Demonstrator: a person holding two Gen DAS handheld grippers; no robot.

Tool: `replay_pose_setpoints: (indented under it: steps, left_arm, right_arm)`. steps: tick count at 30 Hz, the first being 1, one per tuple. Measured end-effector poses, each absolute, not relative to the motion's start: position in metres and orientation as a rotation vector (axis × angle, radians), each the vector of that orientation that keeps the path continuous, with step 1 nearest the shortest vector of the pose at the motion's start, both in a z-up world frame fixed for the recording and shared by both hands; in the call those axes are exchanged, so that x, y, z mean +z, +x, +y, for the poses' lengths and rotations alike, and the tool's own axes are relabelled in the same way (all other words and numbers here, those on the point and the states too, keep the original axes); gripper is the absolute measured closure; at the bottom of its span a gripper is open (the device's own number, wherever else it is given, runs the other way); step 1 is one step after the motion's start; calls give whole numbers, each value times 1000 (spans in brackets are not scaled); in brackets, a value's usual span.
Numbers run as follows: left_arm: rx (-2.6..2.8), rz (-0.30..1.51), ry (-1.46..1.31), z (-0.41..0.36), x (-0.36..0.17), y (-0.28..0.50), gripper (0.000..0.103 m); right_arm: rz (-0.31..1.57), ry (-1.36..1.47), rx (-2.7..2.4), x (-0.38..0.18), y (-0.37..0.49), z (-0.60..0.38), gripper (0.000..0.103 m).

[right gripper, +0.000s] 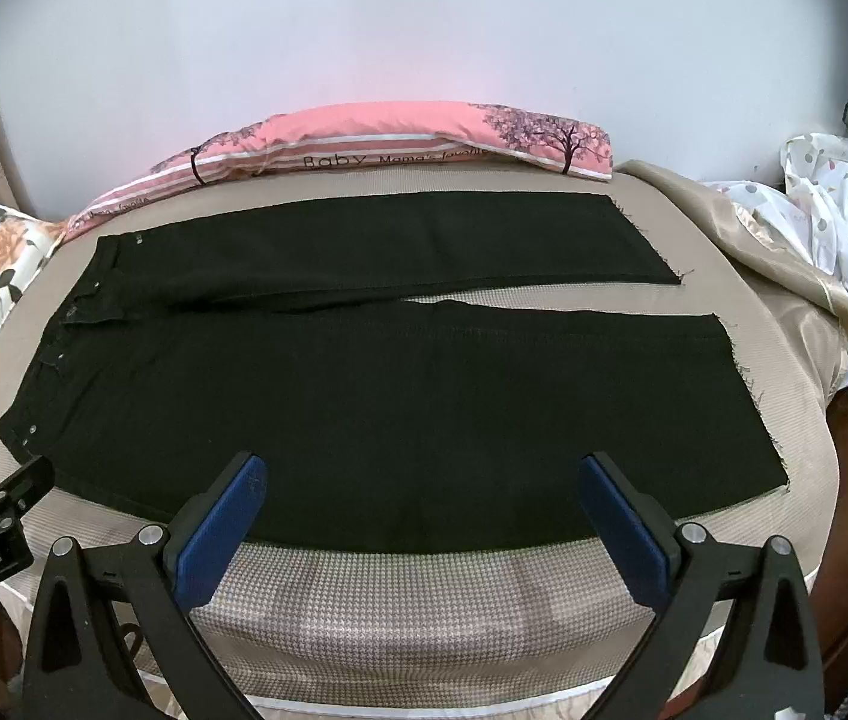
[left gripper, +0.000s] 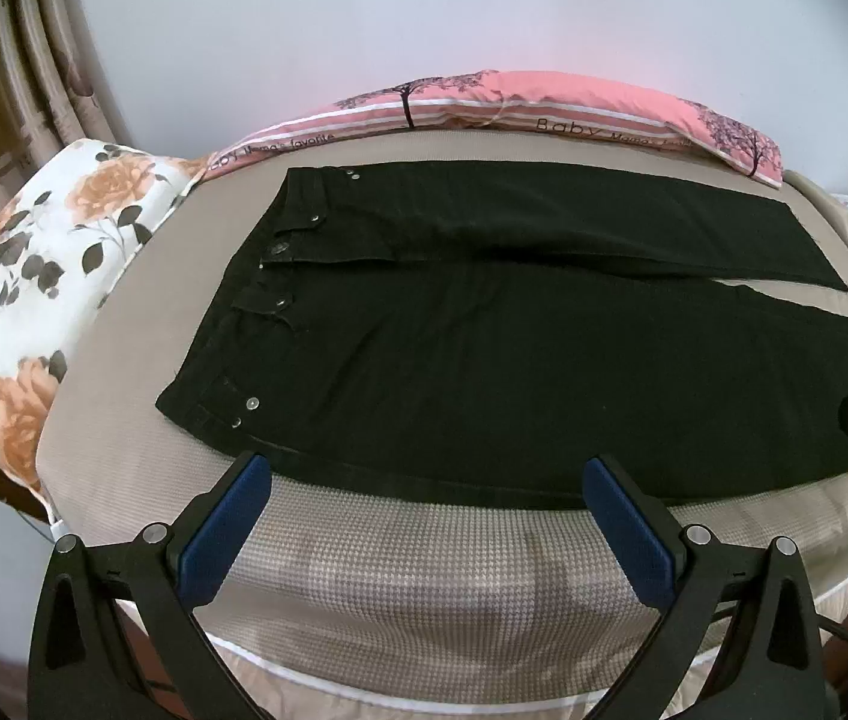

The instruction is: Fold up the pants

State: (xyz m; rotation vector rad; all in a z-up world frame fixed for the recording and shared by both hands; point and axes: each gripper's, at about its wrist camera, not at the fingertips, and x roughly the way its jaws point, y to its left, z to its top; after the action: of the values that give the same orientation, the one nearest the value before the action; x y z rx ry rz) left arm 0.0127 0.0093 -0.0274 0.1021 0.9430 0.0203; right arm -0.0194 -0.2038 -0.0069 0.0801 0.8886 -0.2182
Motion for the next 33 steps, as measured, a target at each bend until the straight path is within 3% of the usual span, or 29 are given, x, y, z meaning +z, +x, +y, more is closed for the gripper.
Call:
replay_pose_setpoints:
  steps: [20,33]
  left_arm:
    - [-37,951,31,26,-27,40,0]
    - [60,945,-53,116,-17,144,2]
  right_arm:
    - [931,104,-223,-13,4,-206,0]
    - [942,173,-111,-19,89,-203,0]
